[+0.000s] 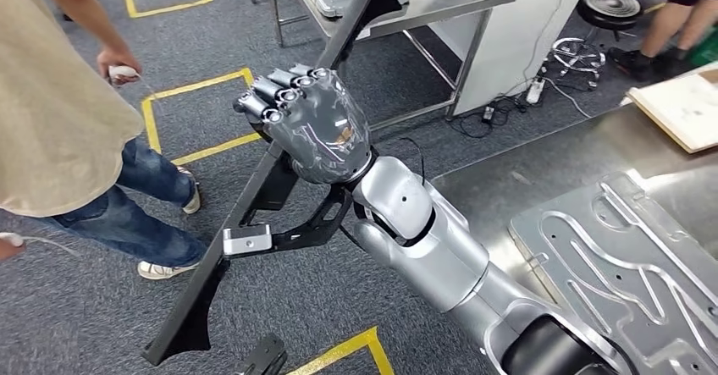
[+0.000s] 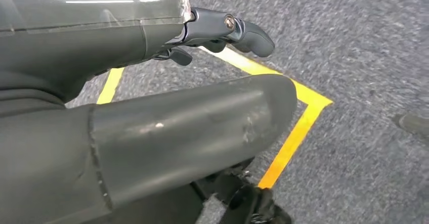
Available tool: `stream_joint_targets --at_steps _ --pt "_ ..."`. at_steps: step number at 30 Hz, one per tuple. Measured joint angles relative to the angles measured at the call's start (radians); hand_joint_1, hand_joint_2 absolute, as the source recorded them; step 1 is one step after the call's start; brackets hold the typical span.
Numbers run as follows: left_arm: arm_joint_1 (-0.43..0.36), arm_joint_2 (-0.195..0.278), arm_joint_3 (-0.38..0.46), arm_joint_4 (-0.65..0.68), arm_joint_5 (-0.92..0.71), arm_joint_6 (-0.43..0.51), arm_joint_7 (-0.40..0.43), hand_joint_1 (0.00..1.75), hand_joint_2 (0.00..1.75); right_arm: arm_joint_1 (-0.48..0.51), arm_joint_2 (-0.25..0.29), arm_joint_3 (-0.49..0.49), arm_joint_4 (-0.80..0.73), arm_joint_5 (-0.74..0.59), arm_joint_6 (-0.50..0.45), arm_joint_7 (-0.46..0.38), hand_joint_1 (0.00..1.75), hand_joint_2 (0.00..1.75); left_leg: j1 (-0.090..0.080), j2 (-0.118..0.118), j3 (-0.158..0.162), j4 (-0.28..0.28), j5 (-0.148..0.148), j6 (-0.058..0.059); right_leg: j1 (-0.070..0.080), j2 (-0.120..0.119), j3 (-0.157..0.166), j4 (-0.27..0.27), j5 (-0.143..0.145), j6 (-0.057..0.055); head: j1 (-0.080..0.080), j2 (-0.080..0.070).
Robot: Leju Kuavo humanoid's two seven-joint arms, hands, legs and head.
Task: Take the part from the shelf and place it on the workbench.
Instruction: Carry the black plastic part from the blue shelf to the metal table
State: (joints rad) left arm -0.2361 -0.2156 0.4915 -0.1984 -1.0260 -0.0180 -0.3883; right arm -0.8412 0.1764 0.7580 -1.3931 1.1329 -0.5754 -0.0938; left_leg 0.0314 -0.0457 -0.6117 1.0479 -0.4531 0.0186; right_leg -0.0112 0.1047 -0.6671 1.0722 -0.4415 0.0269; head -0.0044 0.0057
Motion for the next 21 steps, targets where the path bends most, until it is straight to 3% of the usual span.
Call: stream_joint_targets --at_steps 2,4,5,6,7,9,11,13,14,16,18,19,20,21 --pt "0.0 0.0 0.0 0.0 0.001 0.004 -0.001 0.0 0.0 -0.002 -0.001 0.0 0.0 -0.001 -0.001 0.0 1.75 1.75 -0.002 0.027 0.002 -0.006 0.002 0.01 0.003 -0.067 -0.044 0.093 -0.052 0.007 0.004 0.0" --pt "0.005 0.001 0.0 0.0 0.001 0.008 -0.002 0.0 0.0 0.0 -0.003 0.0 0.003 -0.002 -0.003 0.0 1.75 1.75 -0.007 0.057 0.002 -0.006 0.001 0.015 0.0 -0.095 -0.101 0.209 -0.099 0.011 0.006 0.0" --pt "0.006 0.002 0.0 0.0 0.001 0.009 -0.002 0.0 0.0 0.002 -0.005 0.0 0.004 -0.002 -0.004 0.0 1.75 1.75 -0.008 0.072 0.002 -0.006 0.0 0.016 -0.001 -0.1 -0.113 0.234 -0.1 0.011 0.006 0.0" --pt "0.006 0.002 0.0 0.0 0.0 0.011 -0.002 0.0 0.0 0.004 -0.008 0.0 0.006 -0.002 -0.004 0.0 1.75 1.75 -0.009 0.085 0.003 -0.005 -0.002 0.016 -0.001 -0.103 -0.105 0.219 -0.082 0.01 0.006 0.0" --pt "0.005 0.001 0.0 0.0 0.0 0.011 -0.002 0.0 0.0 0.004 -0.009 0.0 0.006 -0.002 -0.005 0.0 1.75 1.75 -0.01 0.097 0.005 -0.005 -0.003 0.015 -0.001 -0.11 -0.078 0.17 -0.053 0.007 0.006 0.0" --pt "0.003 0.001 0.0 0.0 0.0 0.012 -0.004 0.0 0.0 0.003 -0.011 0.0 0.006 -0.003 -0.006 0.0 1.75 1.75 -0.013 0.118 0.01 -0.006 -0.007 0.01 0.009 -0.149 -0.008 0.037 -0.002 -0.006 0.006 0.0" --pt "0.002 0.0 0.0 0.0 0.0 0.013 -0.005 0.0 0.0 0.002 -0.011 0.0 0.006 -0.003 -0.009 0.0 1.75 1.75 -0.018 0.137 0.014 -0.007 -0.011 0.002 0.021 -0.173 0.024 -0.029 0.013 -0.019 0.005 0.0" --pt "0.001 0.0 0.0 0.0 0.0 0.013 -0.005 0.0 0.0 0.002 -0.014 -0.001 0.006 -0.003 -0.011 0.0 1.75 1.75 -0.02 0.158 0.02 -0.011 -0.012 -0.008 0.023 -0.152 0.022 -0.035 0.015 -0.029 0.005 0.0" --pt "0.0 0.0 0.0 0.0 0.0 0.013 -0.006 0.0 0.0 0.002 -0.015 -0.001 0.006 -0.003 -0.012 0.0 1.75 1.75 -0.019 0.157 0.023 -0.01 -0.018 -0.013 0.02 -0.141 0.025 -0.041 0.018 -0.033 0.005 0.0" --pt "-0.002 0.001 -0.001 0.0 0.0 0.013 -0.007 0.0 0.0 0.002 -0.017 -0.002 0.006 -0.003 -0.014 0.0 1.75 1.75 -0.017 0.121 0.006 0.037 -0.054 -0.021 0.012 -0.119 0.033 -0.053 0.024 -0.045 0.005 0.0" --pt "0.0 0.001 -0.001 0.0 0.0 0.013 -0.008 0.0 0.0 0.004 -0.019 -0.003 0.006 -0.003 -0.015 0.0 1.75 1.75 -0.014 0.07 -0.049 0.157 -0.115 -0.025 0.008 -0.097 0.036 -0.055 0.026 -0.052 0.004 0.0" --pt "0.002 0.002 0.0 0.0 0.0 0.013 -0.008 0.0 0.0 0.007 -0.02 -0.003 0.007 -0.003 -0.015 0.0 1.75 1.75 -0.014 0.06 -0.079 0.218 -0.137 -0.027 0.008 -0.084 0.035 -0.053 0.026 -0.054 0.004 0.0" --pt "0.004 0.003 0.0 0.0 0.001 0.013 -0.008 0.0 0.0 0.01 -0.021 -0.003 0.007 -0.003 -0.015 0.0 1.75 1.75 -0.013 0.055 -0.099 0.255 -0.142 -0.028 0.008 -0.07 0.034 -0.05 0.025 -0.054 0.004 0.0" --pt "0.006 0.004 0.0 0.0 0.001 0.013 -0.008 0.0 0.0 0.013 -0.023 -0.003 0.007 -0.003 -0.015 0.0 1.75 1.75 -0.013 0.053 -0.103 0.255 -0.127 -0.029 0.008 -0.054 0.034 -0.047 0.024 -0.053 0.004 0.0"
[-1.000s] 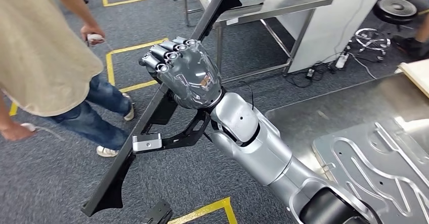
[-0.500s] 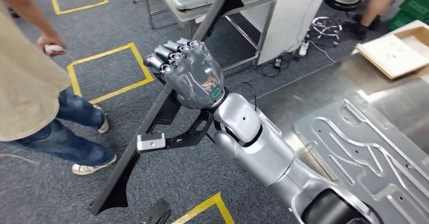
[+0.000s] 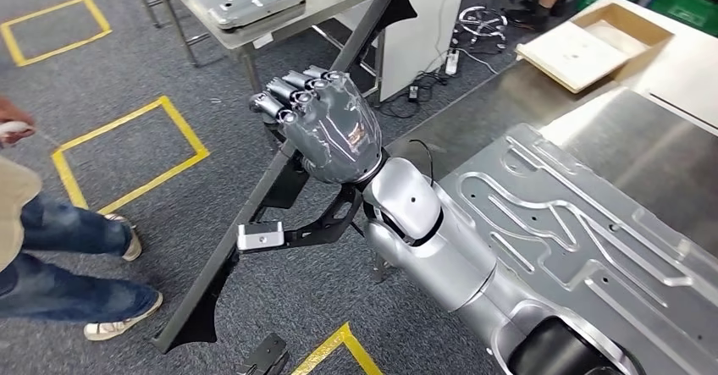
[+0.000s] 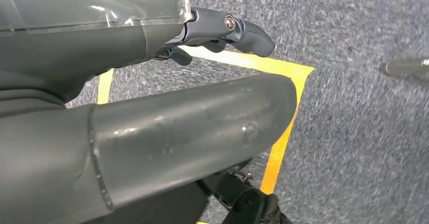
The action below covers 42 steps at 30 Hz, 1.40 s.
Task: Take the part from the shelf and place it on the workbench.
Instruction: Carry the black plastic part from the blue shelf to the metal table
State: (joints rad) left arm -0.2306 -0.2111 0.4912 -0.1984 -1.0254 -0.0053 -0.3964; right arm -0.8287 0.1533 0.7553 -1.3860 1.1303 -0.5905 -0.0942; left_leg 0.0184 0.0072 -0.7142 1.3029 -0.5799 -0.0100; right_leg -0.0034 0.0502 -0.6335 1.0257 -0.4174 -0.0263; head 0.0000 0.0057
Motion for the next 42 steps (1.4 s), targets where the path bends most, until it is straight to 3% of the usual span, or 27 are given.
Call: stream_joint_targets --at_steps 2,4,6,8,10,12,14,15,17,19,21,23,25,27,28,29,30,31,32,34,36,38,40,42 --pt "-0.001 0.001 0.0 0.0 0.0 0.0 0.0 0.0 0.0 0.002 -0.002 0.0 0.0 0.0 0.0 0.0 1.75 1.75 0.003 -0.016 0.043 -0.105 0.072 0.002 -0.001 0.03 -0.001 0.01 -0.004 0.004 0.0 0.0" --pt "-0.002 0.002 0.0 0.0 0.0 0.0 -0.001 0.0 0.0 0.001 -0.003 0.0 0.0 0.0 0.0 0.0 1.75 1.75 0.009 -0.065 0.092 -0.216 0.114 0.005 -0.002 0.056 -0.009 0.022 -0.008 0.013 0.0 0.0" --pt "-0.001 0.002 0.0 0.0 0.0 0.0 -0.002 0.0 0.0 0.002 -0.005 0.0 -0.001 0.0 0.0 0.0 1.75 1.75 0.008 -0.09 0.105 -0.245 0.115 0.009 -0.006 0.078 -0.021 0.027 -0.006 0.025 0.0 0.0" --pt "-0.001 0.002 0.0 0.0 0.0 -0.001 -0.003 0.0 0.0 0.004 -0.009 -0.001 -0.002 0.0 0.0 0.0 1.75 1.75 0.008 -0.069 0.108 -0.252 0.12 0.019 -0.008 0.087 -0.026 0.025 -0.002 0.038 0.0 0.0" --pt "-0.005 -0.001 0.0 -0.001 0.002 0.0 -0.005 0.0 0.0 0.004 -0.014 -0.003 -0.004 0.0 0.0 -0.001 1.75 1.75 0.012 -0.045 0.113 -0.262 0.126 0.032 -0.003 0.039 -0.043 0.057 -0.023 0.048 0.003 0.0" --pt "-0.004 -0.002 0.0 -0.002 0.003 0.0 -0.006 0.0 0.0 0.005 -0.016 -0.005 -0.005 0.0 0.0 -0.002 1.75 1.75 0.01 -0.018 0.115 -0.267 0.126 0.041 -0.002 -0.024 -0.096 0.161 -0.077 0.055 0.006 0.0" --pt "-0.001 0.0 0.0 -0.002 0.003 0.0 -0.006 0.0 0.0 0.008 -0.019 -0.005 -0.005 0.0 0.0 -0.003 1.75 1.75 0.008 0.011 0.115 -0.266 0.123 0.043 -0.008 -0.043 -0.152 0.267 -0.113 0.061 0.006 0.0" --pt "0.0 0.0 0.001 -0.002 0.003 0.0 -0.006 0.0 0.0 0.011 -0.022 -0.005 -0.005 0.0 0.0 -0.003 1.75 1.75 0.008 0.025 0.116 -0.266 0.122 0.043 -0.01 -0.047 -0.158 0.276 -0.105 0.063 0.006 0.0" --pt "-0.001 0.001 0.001 -0.002 0.003 0.0 -0.006 0.0 0.0 0.014 -0.026 -0.006 -0.006 0.0 0.0 -0.004 1.75 1.75 0.008 0.05 0.122 -0.266 0.116 0.039 -0.011 -0.063 -0.112 0.189 -0.047 0.061 0.006 0.0" --pt "-0.001 0.001 0.001 -0.002 0.004 0.0 -0.006 0.0 0.0 0.013 -0.028 -0.009 -0.009 0.0 0.0 -0.005 1.75 1.75 0.004 0.069 0.13 -0.267 0.109 0.031 -0.002 -0.104 -0.046 0.064 -0.002 0.05 0.006 0.0" --pt "-0.002 0.001 0.001 -0.002 0.004 0.0 -0.006 0.0 0.0 0.013 -0.029 -0.01 -0.011 0.0 0.0 -0.006 1.75 1.75 -0.003 0.087 0.138 -0.269 0.103 0.021 0.009 -0.121 -0.025 0.016 0.003 0.038 0.006 0.0" --pt "-0.004 0.001 0.001 -0.002 0.006 -0.001 -0.006 0.0 0.0 0.014 -0.032 -0.011 -0.013 0.0 -0.001 -0.006 1.75 1.75 -0.005 0.105 0.146 -0.273 0.097 0.01 0.008 -0.097 -0.023 0.012 0.004 0.027 0.006 0.0" --pt "-0.005 0.002 0.001 -0.002 0.007 -0.001 -0.007 0.0 0.0 0.014 -0.034 -0.012 -0.015 0.0 -0.001 -0.006 1.75 1.75 -0.002 0.079 0.141 -0.243 0.07 0.001 0.001 -0.074 -0.014 0.001 0.007 0.015 0.005 0.0" --pt "-0.004 0.003 0.001 -0.002 0.009 -0.001 -0.007 0.0 0.0 0.016 -0.034 -0.013 -0.017 0.0 -0.002 -0.006 1.75 1.75 0.001 0.027 0.096 -0.138 0.013 -0.001 -0.002 -0.051 -0.008 -0.004 0.008 0.004 0.004 0.0" --pt "-0.002 0.004 0.001 -0.002 0.01 -0.001 -0.008 0.0 0.0 0.019 -0.034 -0.013 -0.016 -0.001 -0.002 -0.006 1.75 1.75 0.002 0.013 0.062 -0.072 -0.014 -0.002 -0.001 -0.038 -0.008 -0.003 0.007 0.001 0.004 0.0" --pt "0.001 0.006 0.001 -0.002 0.011 -0.001 -0.008 0.0 0.0 0.023 -0.034 -0.013 -0.016 -0.002 -0.002 -0.007 1.75 1.75 0.002 0.005 0.033 -0.019 -0.028 -0.003 0.0 -0.024 -0.008 -0.001 0.006 -0.001 0.004 0.0" --pt "0.003 0.007 0.001 -0.002 0.012 -0.001 -0.008 0.0 0.0 0.028 -0.034 -0.013 -0.016 -0.003 -0.003 -0.007 1.75 1.75 0.002 0.001 0.015 0.005 -0.024 -0.004 0.001 -0.009 -0.008 0.001 0.005 -0.001 0.004 0.0" --pt "0.004 0.008 0.001 -0.002 0.013 -0.001 -0.008 0.0 0.0 0.032 -0.035 -0.013 -0.016 -0.004 -0.003 -0.007 1.75 1.75 0.002 -0.002 0.017 -0.012 0.001 -0.003 0.001 0.007 -0.008 0.004 0.004 -0.001 0.004 0.0" --pt "0.004 0.01 0.001 -0.002 0.015 -0.001 -0.008 0.0 0.0 0.034 -0.035 -0.013 -0.016 -0.006 -0.004 -0.007 1.75 1.75 0.003 -0.007 0.034 -0.063 0.041 -0.002 0.0 0.022 -0.007 0.009 0.002 0.001 0.004 0.0" --pt "0.004 0.011 0.001 -0.002 0.017 -0.002 -0.008 0.0 0.0 0.035 -0.035 -0.014 -0.016 -0.009 -0.005 -0.007 1.75 1.75 0.006 -0.046 0.084 -0.189 0.104 0.003 -0.001 0.05 -0.011 0.02 -0.003 0.007 0.005 0.0" --pt "0.006 0.013 0.001 -0.002 0.018 -0.002 -0.008 0.0 0.0 0.036 -0.037 -0.018 -0.016 -0.011 -0.007 -0.007 1.75 1.75 0.006 -0.075 0.107 -0.245 0.116 0.008 -0.004 0.071 -0.021 0.027 -0.004 0.018 0.005 0.0" --pt "0.006 0.013 0.001 -0.002 0.018 -0.003 -0.009 0.0 0.0 0.039 -0.042 -0.026 -0.016 -0.012 -0.009 -0.007 1.75 1.75 0.006 -0.063 0.111 -0.253 0.118 0.016 -0.007 0.089 -0.027 0.023 0.002 0.033 0.004 0.0" --pt "0.005 0.012 0.002 -0.002 0.019 -0.004 -0.01 0.0 0.0 0.042 -0.049 -0.039 -0.017 -0.013 -0.012 -0.007 1.75 1.75 0.01 -0.041 0.117 -0.266 0.126 0.03 -0.003 0.056 -0.037 0.04 -0.009 0.044 0.006 0.0" --pt "0.005 0.012 0.002 -0.002 0.02 -0.004 -0.012 0.0 0.0 0.043 -0.053 -0.052 -0.017 -0.013 -0.017 -0.007 1.75 1.75 0.01 -0.017 0.121 -0.274 0.128 0.04 -0.001 -0.009 -0.081 0.126 -0.055 0.052 0.008 0.0"
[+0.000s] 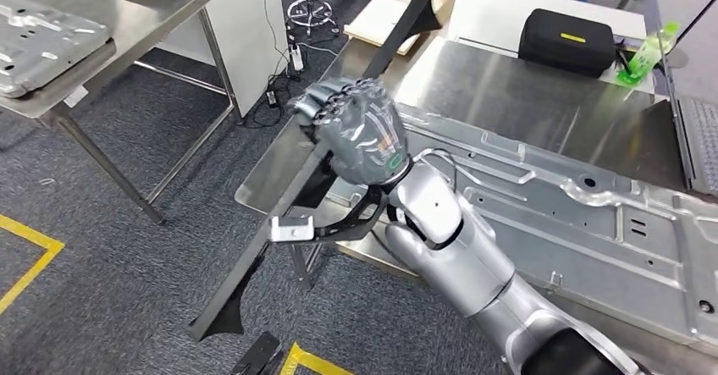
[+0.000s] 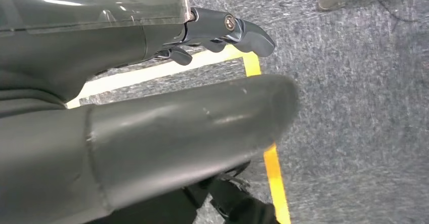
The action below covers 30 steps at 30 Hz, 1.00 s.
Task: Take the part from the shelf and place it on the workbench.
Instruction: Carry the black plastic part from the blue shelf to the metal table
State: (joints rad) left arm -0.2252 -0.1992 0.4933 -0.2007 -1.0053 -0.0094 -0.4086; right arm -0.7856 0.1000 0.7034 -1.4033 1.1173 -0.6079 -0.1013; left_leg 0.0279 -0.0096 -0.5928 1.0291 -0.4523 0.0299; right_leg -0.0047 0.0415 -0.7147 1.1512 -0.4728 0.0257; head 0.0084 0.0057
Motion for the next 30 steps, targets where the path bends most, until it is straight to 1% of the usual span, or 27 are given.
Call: stream_joint_targets --at_steps 1,2,3,4,5,7,8,9,10,11,12,13,14,16,17,18,19,20,21,22,23,24,26,27,28,29,30 --pt "0.002 0.001 0.0 0.0 0.0 0.0 0.0 0.0 0.0 0.001 -0.002 -0.006 0.0 0.0 -0.001 0.0 1.75 1.75 -0.002 0.012 0.0 0.0 -0.002 0.003 -0.003 -0.021 -0.034 0.063 -0.029 0.003 0.001 0.0" --pt "0.005 0.001 0.0 0.0 0.001 0.0 0.0 0.0 0.0 0.003 -0.006 -0.011 0.001 0.0 -0.002 0.0 1.75 1.75 -0.003 0.025 0.001 0.0 -0.003 0.004 -0.006 -0.03 -0.063 0.118 -0.049 0.007 0.001 0.0" --pt "0.007 0.002 0.001 0.0 0.001 0.0 0.0 0.0 0.0 0.006 -0.01 -0.017 0.002 0.0 -0.002 0.0 1.75 1.75 -0.003 0.039 0.001 0.0 -0.005 0.005 -0.009 -0.036 -0.081 0.15 -0.053 0.009 0.001 0.0" --pt "0.008 0.003 0.001 0.0 0.001 0.0 0.0 0.0 0.0 0.008 -0.015 -0.023 0.004 0.0 -0.002 0.001 1.75 1.75 -0.003 0.051 0.003 0.0 -0.007 0.004 -0.011 -0.04 -0.077 0.142 -0.039 0.011 0.001 0.0" --pt "0.008 0.003 0.001 0.0 0.001 0.0 0.0 0.0 0.0 0.009 -0.019 -0.027 0.005 0.0 -0.002 0.001 1.75 1.75 -0.003 0.063 0.006 0.0 -0.01 0.002 -0.012 -0.047 -0.053 0.099 -0.01 0.01 0.001 0.0" --pt "0.008 0.003 0.001 0.0 0.001 0.0 -0.001 0.0 0.0 0.009 -0.021 -0.035 0.005 0.0 -0.003 0.001 1.75 1.75 -0.006 0.085 0.015 0.0 -0.018 -0.006 -0.004 -0.089 0.021 -0.037 0.047 0.003 0.001 0.0" --pt "0.008 0.003 0.001 0.0 0.001 0.0 -0.001 0.0 0.0 0.008 -0.022 -0.039 0.006 0.0 -0.004 0.002 1.75 1.75 -0.009 0.095 0.019 0.0 -0.021 -0.011 0.002 -0.105 0.046 -0.084 0.06 -0.003 0.001 0.0" --pt "0.008 0.003 0.001 0.0 0.001 0.0 -0.001 0.0 0.0 0.009 -0.023 -0.045 0.007 -0.001 -0.005 0.002 1.75 1.75 -0.012 0.104 0.023 0.0 -0.025 -0.016 0.008 -0.116 0.058 -0.11 0.063 -0.009 0.001 0.0" --pt "0.007 0.003 0.002 0.0 0.001 0.0 -0.001 0.0 0.0 0.01 -0.026 -0.052 0.009 -0.001 -0.007 0.003 1.75 1.75 -0.015 0.113 0.026 -0.002 -0.027 -0.021 0.013 -0.112 0.058 -0.113 0.059 -0.015 0.001 0.0" --pt "0.007 0.003 0.002 0.0 0.001 0.0 -0.001 0.0 0.0 0.011 -0.03 -0.06 0.012 -0.002 -0.009 0.003 1.75 1.75 -0.016 0.124 0.031 -0.004 -0.03 -0.026 0.013 -0.098 0.058 -0.115 0.059 -0.02 0.0 0.0" --pt "0.006 0.003 0.002 0.0 0.001 0.0 -0.001 0.0 0.0 0.012 -0.035 -0.069 0.015 -0.003 -0.011 0.002 1.75 1.75 -0.015 0.124 0.034 -0.002 -0.035 -0.032 0.01 -0.087 0.061 -0.118 0.06 -0.026 0.0 0.0" --pt "0.006 0.003 0.002 0.0 0.001 0.0 -0.001 0.0 0.0 0.013 -0.039 -0.079 0.02 -0.005 -0.015 0.001 1.75 1.75 -0.013 0.11 0.032 0.009 -0.047 -0.035 0.007 -0.075 0.065 -0.123 0.062 -0.032 0.0 0.0" --pt "0.006 0.003 0.002 0.0 0.001 0.0 -0.002 0.0 0.0 0.014 -0.042 -0.088 0.024 -0.007 -0.02 0.0 1.75 1.75 -0.011 0.087 0.021 0.04 -0.067 -0.038 0.003 -0.064 0.069 -0.128 0.064 -0.038 0.0 0.0" --pt "0.008 0.005 0.002 0.0 0.001 0.001 -0.002 0.0 0.0 0.016 -0.045 -0.106 0.036 -0.012 -0.028 -0.003 1.75 1.75 -0.008 0.035 -0.036 0.159 -0.124 -0.039 0.0 -0.04 0.073 -0.13 0.064 -0.047 0.0 0.0" --pt "0.01 0.006 0.002 0.0 0.001 0.001 -0.002 0.0 0.0 0.018 -0.047 -0.114 0.043 -0.015 -0.03 -0.005 1.75 1.75 -0.008 0.023 -0.072 0.224 -0.145 -0.039 0.001 -0.026 0.073 -0.129 0.063 -0.05 -0.001 0.0" --pt "0.012 0.008 0.002 0.0 0.001 0.002 -0.002 0.0 0.0 0.022 -0.049 -0.122 0.05 -0.017 -0.032 -0.007 1.75 1.75 -0.008 0.018 -0.099 0.267 -0.151 -0.04 0.001 -0.01 0.074 -0.127 0.062 -0.051 0.0 0.0" --pt "0.013 0.009 0.002 0.0 0.001 0.002 -0.002 0.0 0.0 0.025 -0.051 -0.13 0.056 -0.019 -0.032 -0.009 1.75 1.75 -0.008 0.016 -0.112 0.276 -0.136 -0.04 0.002 0.005 0.074 -0.123 0.061 -0.051 0.0 0.0" --pt "0.013 0.01 0.002 0.0 0.001 0.002 -0.002 0.0 0.0 0.026 -0.053 -0.137 0.061 -0.019 -0.033 -0.01 1.75 1.75 -0.007 0.013 -0.106 0.245 -0.104 -0.039 0.002 0.02 0.074 -0.119 0.059 -0.05 -0.001 0.0" --pt "0.012 0.012 0.002 0.0 0.001 0.002 -0.002 0.0 0.0 0.027 -0.054 -0.143 0.065 -0.02 -0.034 -0.011 1.75 1.75 -0.007 0.005 -0.086 0.183 -0.059 -0.037 0.001 0.034 0.075 -0.114 0.055 -0.048 0.0 0.0" --pt "0.012 0.013 0.002 0.0 0.001 0.002 -0.002 0.0 0.0 0.027 -0.055 -0.15 0.07 -0.021 -0.035 -0.012 1.75 1.75 -0.007 -0.004 -0.063 0.122 -0.027 -0.034 0.001 0.045 0.074 -0.109 0.052 -0.045 0.0 0.0" --pt "0.01 0.013 0.002 -0.001 0.001 0.002 -0.002 0.0 0.0 0.027 -0.056 -0.157 0.074 -0.023 -0.037 -0.011 1.75 1.75 -0.007 -0.014 -0.042 0.069 -0.006 -0.031 0.001 0.055 0.071 -0.102 0.049 -0.041 0.0 0.0" --pt "0.009 0.014 0.003 -0.001 0.001 0.003 -0.002 0.0 0.0 0.027 -0.057 -0.166 0.08 -0.026 -0.038 -0.01 1.75 1.75 -0.007 -0.02 -0.03 0.037 0.001 -0.027 0.001 0.061 0.068 -0.099 0.047 -0.037 0.0 0.0" --pt "0.006 0.014 0.003 -0.001 0.0 0.004 -0.002 0.0 0.0 0.027 -0.063 -0.189 0.095 -0.038 -0.04 -0.006 1.75 1.75 -0.01 -0.021 -0.024 0.023 -0.001 -0.02 -0.001 0.07 0.062 -0.099 0.049 -0.024 0.0 0.0" --pt "0.006 0.013 0.003 -0.001 0.0 0.004 -0.002 0.0 0.0 0.027 -0.068 -0.203 0.105 -0.046 -0.042 -0.006 1.75 1.75 -0.009 -0.019 -0.023 0.019 0.003 -0.014 -0.003 0.067 0.062 -0.101 0.049 -0.018 0.0 0.0" --pt "0.005 0.013 0.003 -0.001 -0.001 0.004 -0.002 0.0 0.0 0.026 -0.075 -0.218 0.116 -0.057 -0.044 -0.007 1.75 1.75 -0.008 -0.017 -0.02 0.013 0.007 -0.008 -0.002 0.052 0.06 -0.096 0.044 -0.012 0.0 0.0" --pt "0.005 0.013 0.004 -0.001 -0.002 0.005 -0.001 0.0 0.0 0.022 -0.083 -0.234 0.13 -0.07 -0.048 -0.009 1.75 1.75 -0.006 -0.014 -0.017 0.007 0.011 -0.001 -0.001 0.031 0.05 -0.073 0.029 -0.006 0.0 0.0" --pt "0.005 0.012 0.004 -0.002 -0.003 0.006 0.0 0.0 0.0 0.018 -0.091 -0.251 0.147 -0.085 -0.052 -0.014 1.75 1.75 -0.004 -0.011 -0.015 0.003 0.014 0.003 -0.001 0.006 0.03 -0.029 0.004 -0.001 0.001 0.0"
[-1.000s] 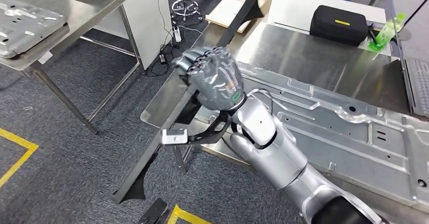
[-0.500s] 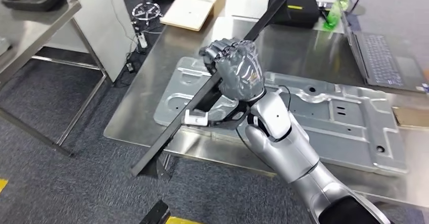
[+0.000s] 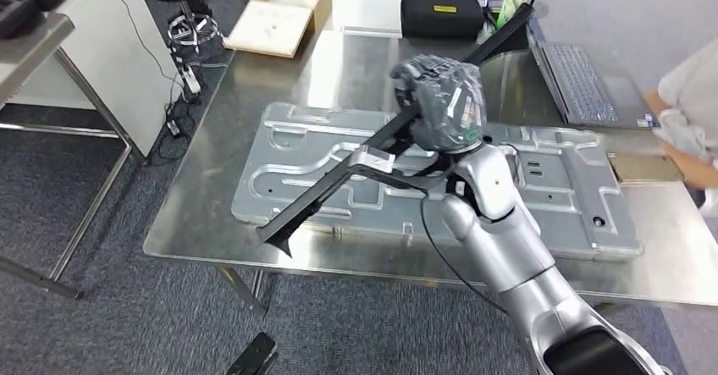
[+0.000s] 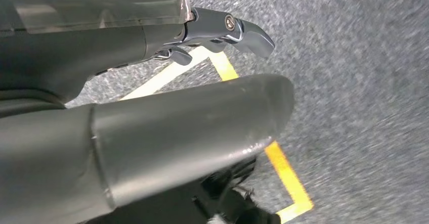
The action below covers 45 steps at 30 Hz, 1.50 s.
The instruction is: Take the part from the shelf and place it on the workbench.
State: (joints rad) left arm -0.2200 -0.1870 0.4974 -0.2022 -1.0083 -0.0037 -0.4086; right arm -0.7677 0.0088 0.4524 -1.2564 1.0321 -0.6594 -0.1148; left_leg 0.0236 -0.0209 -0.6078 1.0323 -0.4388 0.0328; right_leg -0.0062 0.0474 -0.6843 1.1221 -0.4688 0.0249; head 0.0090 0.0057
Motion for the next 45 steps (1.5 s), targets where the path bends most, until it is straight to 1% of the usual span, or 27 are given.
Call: stream_joint_targets --at_steps 2,3,4,5,8,10,13,15,17,18,19,20,21,23,24,27,29,31,33,34,35,36,37,39,40,43,45 --pt "0.003 0.0 0.0 0.0 -0.004 0.002 0.003 0.0 0.0 -0.007 -0.015 -0.032 0.041 -0.031 -0.004 -0.012 1.75 1.75 -0.001 0.007 0.001 -0.001 0.0 0.003 -0.004 -0.033 -0.063 0.124 -0.056 0.01 0.0 0.0" --pt "0.005 0.001 0.001 0.0 -0.005 0.002 0.005 0.0 0.0 -0.007 -0.022 -0.048 0.062 -0.045 -0.004 -0.017 1.75 1.75 -0.001 0.011 0.001 -0.001 -0.001 0.004 -0.007 -0.038 -0.088 0.171 -0.069 0.013 0.0 0.0" --pt "0.007 0.001 0.001 0.0 -0.006 -0.002 0.006 0.0 0.0 -0.008 -0.029 -0.064 0.083 -0.058 -0.002 -0.023 1.75 1.75 -0.001 0.014 0.001 -0.001 -0.002 0.003 -0.01 -0.041 -0.097 0.185 -0.063 0.015 0.0 0.0" --pt "0.007 0.001 0.001 0.0 -0.006 -0.008 0.007 0.0 0.0 -0.01 -0.037 -0.08 0.103 -0.072 0.001 -0.028 1.75 1.75 -0.001 0.016 0.002 0.0 -0.003 0.002 -0.013 -0.042 -0.087 0.161 -0.039 0.017 0.0 0.0" --pt "0.007 0.0 0.001 0.0 -0.003 -0.028 0.008 0.0 0.0 -0.029 -0.055 -0.127 0.159 -0.107 0.013 -0.045 1.75 1.75 -0.003 0.02 0.005 0.001 -0.008 -0.007 -0.013 -0.053 0.007 -0.029 0.046 0.012 0.0 0.0" --pt "0.007 0.001 0.001 0.0 0.0 -0.037 0.008 0.0 0.0 -0.04 -0.063 -0.149 0.19 -0.12 0.021 -0.052 1.75 1.75 -0.007 0.023 0.005 0.0 -0.009 -0.017 -0.007 -0.055 0.032 -0.082 0.053 0.002 0.0 0.0" --pt "0.007 0.001 0.001 0.0 0.001 -0.04 0.008 0.0 0.0 -0.044 -0.073 -0.165 0.221 -0.127 0.023 -0.056 1.75 1.75 -0.008 0.025 0.005 0.002 -0.018 -0.033 -0.007 -0.049 0.034 -0.087 0.055 -0.016 0.0 0.0" --pt "0.007 0.001 0.001 0.0 0.001 -0.041 0.008 0.0 0.0 -0.047 -0.075 -0.169 0.232 -0.128 0.023 -0.057 1.75 1.75 -0.006 0.025 -0.021 0.064 -0.057 -0.039 -0.01 -0.047 0.038 -0.093 0.057 -0.031 -0.001 0.0" --pt "0.007 0.001 0.001 0.0 0.001 -0.042 0.008 0.0 0.0 -0.05 -0.075 -0.169 0.243 -0.13 0.024 -0.057 1.75 1.75 -0.007 0.025 -0.084 0.197 -0.118 -0.041 -0.005 -0.044 0.04 -0.093 0.055 -0.041 -0.001 0.0" --pt "0.008 0.002 0.001 0.0 0.001 -0.043 0.009 0.0 0.0 -0.05 -0.076 -0.17 0.25 -0.132 0.028 -0.056 1.75 1.75 -0.007 0.025 -0.114 0.255 -0.136 -0.041 -0.002 -0.042 0.041 -0.092 0.054 -0.043 -0.001 0.0" --pt "0.009 0.002 0.001 0.0 0.002 -0.046 0.009 0.0 0.0 -0.05 -0.076 -0.171 0.257 -0.135 0.032 -0.054 1.75 1.75 -0.008 0.024 -0.132 0.284 -0.136 -0.04 0.001 -0.04 0.041 -0.09 0.053 -0.045 -0.001 0.0" --pt "0.01 0.003 0.001 0.0 0.003 -0.049 0.009 0.0 0.0 -0.05 -0.077 -0.175 0.265 -0.142 0.036 -0.052 1.75 1.75 -0.009 0.024 -0.13 0.272 -0.116 -0.037 0.004 -0.038 0.041 -0.088 0.051 -0.046 -0.001 0.0" --pt "0.01 0.004 0.001 0.0 0.003 -0.052 0.008 0.0 0.0 -0.052 -0.08 -0.18 0.274 -0.152 0.039 -0.052 1.75 1.75 -0.01 0.024 -0.11 0.223 -0.081 -0.032 0.006 -0.036 0.042 -0.086 0.05 -0.046 -0.001 0.0" --pt "0.009 0.006 0.002 0.0 0.004 -0.056 0.007 0.0 0.0 -0.06 -0.09 -0.194 0.301 -0.177 0.041 -0.066 1.75 1.75 -0.016 0.02 -0.05 0.087 -0.018 -0.017 0.009 -0.033 0.042 -0.081 0.046 -0.043 -0.001 0.0" --pt "0.009 0.007 0.003 0.0 0.005 -0.056 0.006 0.0 0.0 -0.064 -0.097 -0.202 0.317 -0.188 0.041 -0.076 1.75 1.75 -0.019 0.018 -0.028 0.04 -0.003 -0.012 0.009 -0.033 0.041 -0.079 0.045 -0.04 -0.001 0.0" --pt "0.01 0.009 0.004 0.0 0.011 -0.056 0.008 0.0 0.0 -0.07 -0.118 -0.221 0.358 -0.205 0.047 -0.104 1.75 1.75 -0.023 0.016 -0.014 0.005 0.003 -0.004 0.006 -0.032 0.037 -0.081 0.048 -0.024 -0.001 0.0" --pt "0.01 0.01 0.004 0.0 0.013 -0.058 0.008 0.0 0.0 -0.071 -0.13 -0.232 0.374 -0.207 0.052 -0.115 1.75 1.75 -0.019 0.019 -0.007 -0.008 0.012 0.005 0.004 -0.034 0.032 -0.065 0.035 -0.014 -0.001 0.0" --pt "0.007 0.01 0.005 0.0 0.011 -0.061 0.006 0.0 0.0 -0.074 -0.14 -0.241 0.385 -0.207 0.058 -0.122 1.75 1.75 -0.015 0.022 -0.002 -0.018 0.015 0.013 0.0 -0.036 -0.005 0.016 -0.011 -0.003 0.0 0.0" --pt "0.006 0.01 0.005 0.0 0.005 -0.065 0.004 0.0 0.0 -0.073 -0.148 -0.248 0.394 -0.208 0.066 -0.127 1.75 1.75 -0.014 0.023 -0.001 -0.019 0.012 0.015 -0.007 -0.038 -0.068 0.14 -0.06 0.007 0.0 0.0" --pt "0.007 0.01 0.005 0.0 0.003 -0.066 0.004 0.0 0.0 -0.071 -0.152 -0.251 0.399 -0.208 0.069 -0.128 1.75 1.75 -0.013 0.024 0.0 -0.018 0.01 0.014 -0.012 -0.039 -0.089 0.177 -0.065 0.012 0.0 0.0" --pt "0.007 0.01 0.005 0.0 0.001 -0.067 0.004 0.0 0.0 -0.069 -0.154 -0.254 0.403 -0.208 0.07 -0.129 1.75 1.75 -0.012 0.024 0.001 -0.016 0.008 0.012 -0.017 -0.041 -0.094 0.18 -0.053 0.016 0.0 0.0" --pt "0.008 0.009 0.005 0.0 0.001 -0.067 0.004 0.0 0.0 -0.069 -0.156 -0.256 0.406 -0.208 0.069 -0.129 1.75 1.75 -0.01 0.024 0.004 -0.014 0.004 0.008 -0.021 -0.043 -0.077 0.142 -0.024 0.019 0.0 0.0" --pt "0.008 0.008 0.005 0.0 0.001 -0.067 0.003 0.0 0.0 -0.069 -0.158 -0.258 0.408 -0.208 0.069 -0.129 1.75 1.75 -0.008 0.024 0.007 -0.011 -0.001 0.003 -0.025 -0.047 -0.044 0.076 0.013 0.023 0.0 0.0" --pt "0.006 0.007 0.005 0.0 0.0 -0.068 0.002 0.0 0.0 -0.072 -0.159 -0.262 0.41 -0.209 0.07 -0.131 1.75 1.75 -0.008 0.024 0.011 -0.006 -0.012 -0.011 -0.023 -0.052 0.018 -0.045 0.05 0.022 0.0 0.0" --pt "0.006 0.007 0.005 0.0 0.0 -0.067 0.002 0.0 0.0 -0.073 -0.16 -0.263 0.411 -0.211 0.07 -0.133 1.75 1.75 -0.009 0.024 0.013 -0.005 -0.014 -0.018 -0.021 -0.052 0.033 -0.074 0.052 0.017 0.0 0.0" --pt "0.006 0.007 0.005 0.0 0.0 -0.055 0.002 0.0 0.0 -0.066 -0.164 -0.267 0.411 -0.216 0.071 -0.137 1.75 1.75 -0.009 0.025 0.016 -0.006 -0.018 -0.033 -0.017 -0.048 0.039 -0.082 0.046 -0.006 -0.001 0.0" --pt "0.005 0.007 0.005 -0.001 0.0 -0.041 0.004 0.0 0.0 -0.062 -0.165 -0.27 0.409 -0.218 0.072 -0.14 1.75 1.75 -0.006 0.025 0.002 0.032 -0.043 -0.038 -0.017 -0.047 0.045 -0.085 0.043 -0.02 -0.001 0.0"
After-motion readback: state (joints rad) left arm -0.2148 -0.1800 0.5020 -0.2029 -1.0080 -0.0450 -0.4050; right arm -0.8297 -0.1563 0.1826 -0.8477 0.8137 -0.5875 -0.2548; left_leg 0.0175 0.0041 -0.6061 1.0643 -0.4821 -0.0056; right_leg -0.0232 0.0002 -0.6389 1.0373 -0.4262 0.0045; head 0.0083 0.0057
